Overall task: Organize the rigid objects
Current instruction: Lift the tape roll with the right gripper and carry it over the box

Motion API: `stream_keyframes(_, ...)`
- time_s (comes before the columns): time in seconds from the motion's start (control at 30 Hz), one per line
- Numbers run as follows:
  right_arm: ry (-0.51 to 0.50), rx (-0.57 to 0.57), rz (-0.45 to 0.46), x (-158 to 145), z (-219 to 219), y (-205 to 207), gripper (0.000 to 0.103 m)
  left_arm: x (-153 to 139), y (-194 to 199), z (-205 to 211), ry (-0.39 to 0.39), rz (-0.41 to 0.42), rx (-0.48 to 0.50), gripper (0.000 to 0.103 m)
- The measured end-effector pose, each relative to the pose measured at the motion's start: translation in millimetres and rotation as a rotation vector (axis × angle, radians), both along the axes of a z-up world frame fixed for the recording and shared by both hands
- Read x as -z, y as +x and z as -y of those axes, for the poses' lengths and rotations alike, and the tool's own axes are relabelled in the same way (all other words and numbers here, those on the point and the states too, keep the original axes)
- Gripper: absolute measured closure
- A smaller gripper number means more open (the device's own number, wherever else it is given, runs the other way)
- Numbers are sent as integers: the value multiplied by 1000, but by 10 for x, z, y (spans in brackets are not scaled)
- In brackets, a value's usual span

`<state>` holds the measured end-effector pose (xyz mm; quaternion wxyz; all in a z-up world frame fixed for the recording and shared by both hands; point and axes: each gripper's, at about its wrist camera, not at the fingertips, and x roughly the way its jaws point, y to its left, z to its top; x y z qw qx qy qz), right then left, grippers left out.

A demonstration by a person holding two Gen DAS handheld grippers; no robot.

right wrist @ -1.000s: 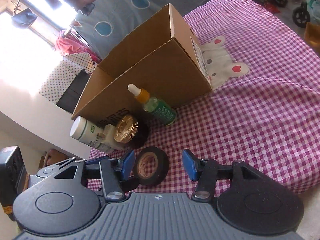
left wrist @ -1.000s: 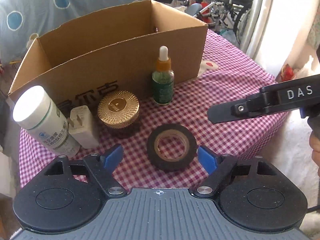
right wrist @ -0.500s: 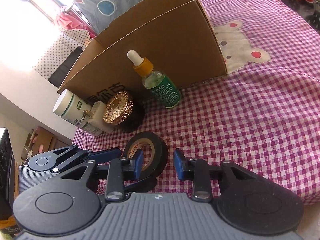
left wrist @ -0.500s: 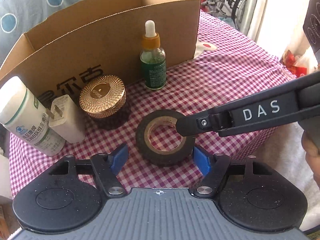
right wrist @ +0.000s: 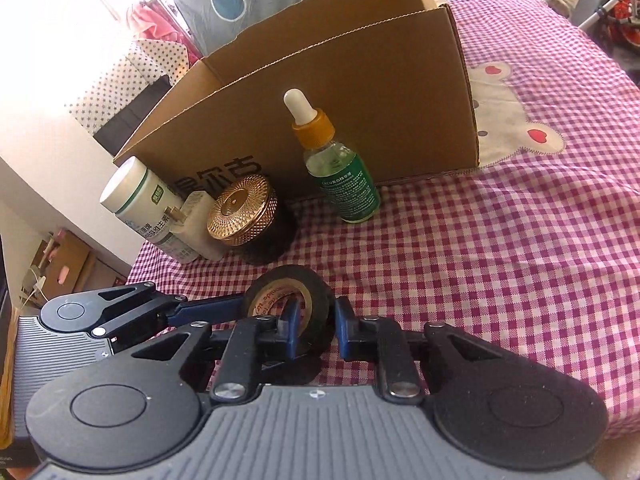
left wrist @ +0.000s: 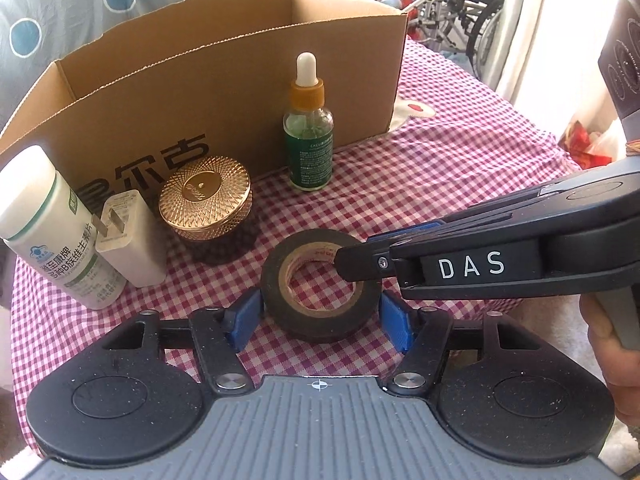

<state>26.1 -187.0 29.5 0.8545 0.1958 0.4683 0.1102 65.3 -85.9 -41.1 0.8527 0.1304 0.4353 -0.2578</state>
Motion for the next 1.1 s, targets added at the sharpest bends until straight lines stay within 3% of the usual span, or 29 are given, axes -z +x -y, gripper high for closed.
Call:
stream_keyframes(0.17, -7, 15, 38, -190, -8, -83, 82, -158, -98, -4, -12, 47, -3, 39)
stream_keyframes(0.37, -33, -2, 168, -741, -69, -83, 82, -664, -182, -73, -43, 179, -31, 39)
stream_keyframes(0.5, -76, -48, 270, -1191, -166, 104, 82, -1088, -28, -212, -101, 229, -67, 39)
stream_keyframes(0.63, -101, -112, 320, -1516, -237, 498, 82, -1409, 257, -275, -104, 259, -99, 39)
stream_keyframes(0.73, -80, -151, 280, -1619, -224, 938, 82, -1512, 606, -299, -108, 218, -114, 39)
stream_keyframes(0.87, -26, -184, 129, -1493, -177, 1629, 82, -1423, 1208, -264, -95, 46, -139, 39)
stream_keyframes(1.1, 92, -168, -235, -657, -13, 2563, 82, -808, 2099, -233, -53, -292, -192, 39)
